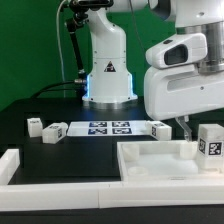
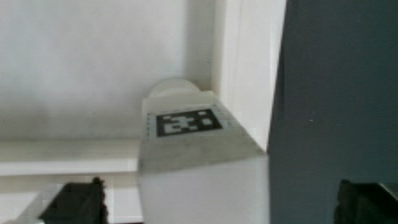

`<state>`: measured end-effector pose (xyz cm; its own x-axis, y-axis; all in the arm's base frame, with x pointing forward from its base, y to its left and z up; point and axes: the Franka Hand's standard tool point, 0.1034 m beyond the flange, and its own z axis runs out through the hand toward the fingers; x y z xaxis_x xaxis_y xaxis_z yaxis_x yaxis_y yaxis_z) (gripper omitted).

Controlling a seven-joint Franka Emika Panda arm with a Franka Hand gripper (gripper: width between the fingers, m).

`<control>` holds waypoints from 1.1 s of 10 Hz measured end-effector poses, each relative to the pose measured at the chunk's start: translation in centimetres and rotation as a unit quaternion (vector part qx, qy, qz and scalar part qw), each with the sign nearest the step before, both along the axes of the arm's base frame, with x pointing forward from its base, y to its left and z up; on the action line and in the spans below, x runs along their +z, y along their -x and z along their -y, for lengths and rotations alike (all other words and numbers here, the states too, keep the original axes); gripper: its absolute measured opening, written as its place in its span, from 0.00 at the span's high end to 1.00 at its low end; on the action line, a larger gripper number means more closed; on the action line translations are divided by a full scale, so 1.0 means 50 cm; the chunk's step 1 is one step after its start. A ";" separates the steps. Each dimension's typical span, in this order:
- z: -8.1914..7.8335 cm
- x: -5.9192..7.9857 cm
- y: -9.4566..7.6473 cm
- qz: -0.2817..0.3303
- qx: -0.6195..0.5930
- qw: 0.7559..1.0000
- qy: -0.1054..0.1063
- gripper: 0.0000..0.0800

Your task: Assemble square table

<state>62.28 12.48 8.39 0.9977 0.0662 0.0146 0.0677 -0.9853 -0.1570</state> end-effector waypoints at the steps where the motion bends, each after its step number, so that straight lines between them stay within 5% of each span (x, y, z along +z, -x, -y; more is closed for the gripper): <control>1: 0.004 -0.006 0.002 0.008 0.010 1.000 0.000 0.19; 3: 0.005 -0.007 0.001 0.009 0.005 1.000 -0.001 0.19; 5: 0.004 -0.007 0.002 0.004 -0.026 1.000 -0.002 0.51; 6: 0.005 -0.006 0.001 -0.003 -0.067 0.998 -0.004 0.51; 7: 0.007 -0.007 0.001 -0.009 -0.104 0.995 -0.005 0.61; 11: 0.021 -0.013 -0.003 -0.007 -0.267 0.964 -0.013 0.62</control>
Offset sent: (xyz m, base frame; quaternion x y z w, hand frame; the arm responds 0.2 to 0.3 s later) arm 0.0000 0.0000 0.0000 0.0000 0.0000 0.0000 1.0000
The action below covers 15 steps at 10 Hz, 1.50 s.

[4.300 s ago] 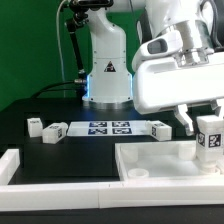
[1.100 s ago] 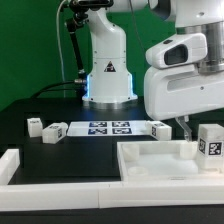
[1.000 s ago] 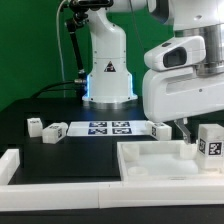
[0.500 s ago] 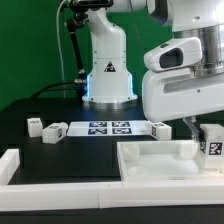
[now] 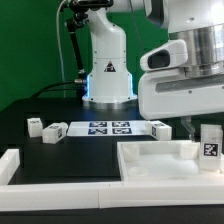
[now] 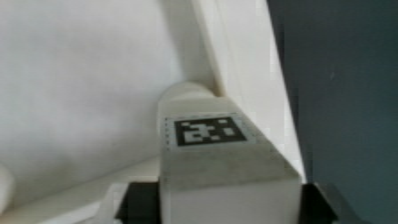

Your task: Assemble square table

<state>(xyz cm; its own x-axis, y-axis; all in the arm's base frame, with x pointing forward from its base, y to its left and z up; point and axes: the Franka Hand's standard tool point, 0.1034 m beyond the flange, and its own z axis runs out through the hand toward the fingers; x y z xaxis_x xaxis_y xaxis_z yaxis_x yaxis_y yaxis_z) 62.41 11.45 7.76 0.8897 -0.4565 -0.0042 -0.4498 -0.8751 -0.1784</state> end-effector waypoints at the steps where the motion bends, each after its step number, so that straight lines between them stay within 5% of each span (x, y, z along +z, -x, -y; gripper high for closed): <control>1: 0.000 -0.002 0.003 -0.006 -0.095 0.995 -0.011 0.62; 4: -0.009 -0.007 0.012 -0.047 -0.320 0.944 -0.068 0.62; 6: -0.015 -0.007 0.011 -0.057 -0.367 0.925 -0.083 0.62; 8: -0.015 -0.007 0.011 -0.049 -0.328 0.940 -0.079 0.31; 9: -0.011 -0.005 0.011 -0.039 -0.239 0.968 -0.067 0.31; 10: -0.014 -0.001 0.007 -0.034 -0.133 0.989 -0.051 0.21; 13: -0.019 -0.001 0.007 -0.018 -0.036 0.998 -0.043 0.19; 15: -0.008 0.003 0.000 0.007 0.127 0.992 -0.006 0.19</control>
Offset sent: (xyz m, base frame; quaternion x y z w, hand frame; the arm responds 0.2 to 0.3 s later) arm 0.0004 0.0076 -0.0073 0.0472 -0.0524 0.3413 0.9373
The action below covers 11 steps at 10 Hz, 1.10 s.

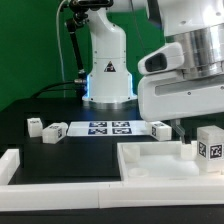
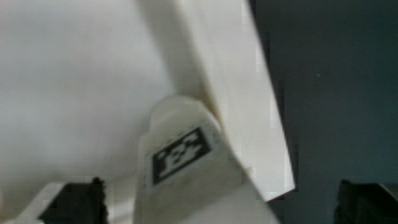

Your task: Assemble square table

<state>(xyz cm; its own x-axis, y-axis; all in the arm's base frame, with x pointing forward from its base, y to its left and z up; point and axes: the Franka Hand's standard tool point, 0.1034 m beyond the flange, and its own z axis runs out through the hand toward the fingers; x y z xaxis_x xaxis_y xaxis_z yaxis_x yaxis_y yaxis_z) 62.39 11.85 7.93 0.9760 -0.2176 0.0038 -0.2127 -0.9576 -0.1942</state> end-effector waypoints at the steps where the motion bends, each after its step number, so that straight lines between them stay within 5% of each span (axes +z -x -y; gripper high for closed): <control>1: 0.003 0.009 -0.011 0.009 0.080 0.997 0.018 0.19; 4: 0.007 0.008 -0.016 0.025 0.189 0.981 0.038 0.19; 5: 0.007 0.008 -0.016 0.024 0.183 0.982 0.038 0.30; 6: 0.006 0.008 -0.016 0.022 0.168 0.985 0.037 0.53; 7: 0.006 0.008 -0.016 0.018 0.142 0.989 0.036 0.53; 8: 0.007 0.008 -0.016 0.013 0.113 0.993 0.035 0.64; 11: 0.012 0.008 -0.018 -0.005 -0.059 0.998 0.031 0.64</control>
Offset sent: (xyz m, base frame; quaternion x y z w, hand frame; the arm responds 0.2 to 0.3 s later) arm 0.0000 0.0000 0.0000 0.0000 0.0000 -0.0650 0.9979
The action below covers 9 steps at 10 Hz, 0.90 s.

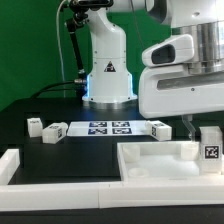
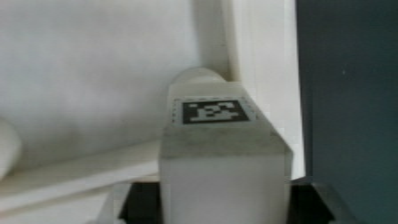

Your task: Assemble square table

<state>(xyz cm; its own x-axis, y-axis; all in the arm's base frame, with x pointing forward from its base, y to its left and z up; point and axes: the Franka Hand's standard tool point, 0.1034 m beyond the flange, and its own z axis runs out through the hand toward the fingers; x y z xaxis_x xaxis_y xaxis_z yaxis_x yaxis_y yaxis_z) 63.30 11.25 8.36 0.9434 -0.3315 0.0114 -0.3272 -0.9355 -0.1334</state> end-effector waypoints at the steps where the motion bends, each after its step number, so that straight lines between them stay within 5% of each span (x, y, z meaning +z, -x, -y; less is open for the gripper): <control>1: 0.000 -0.001 0.002 -0.014 -0.109 0.994 -0.005 0.64; 6: 0.008 -0.005 0.006 -0.069 -0.418 0.904 -0.052 0.63; 8: 0.005 -0.005 0.006 -0.064 -0.385 0.919 -0.050 0.54; 9: -0.002 -0.003 0.006 -0.053 -0.315 0.947 -0.043 0.37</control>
Offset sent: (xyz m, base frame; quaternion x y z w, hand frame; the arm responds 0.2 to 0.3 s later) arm 0.0135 0.0217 -0.0021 0.0789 -0.0665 0.3341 0.9369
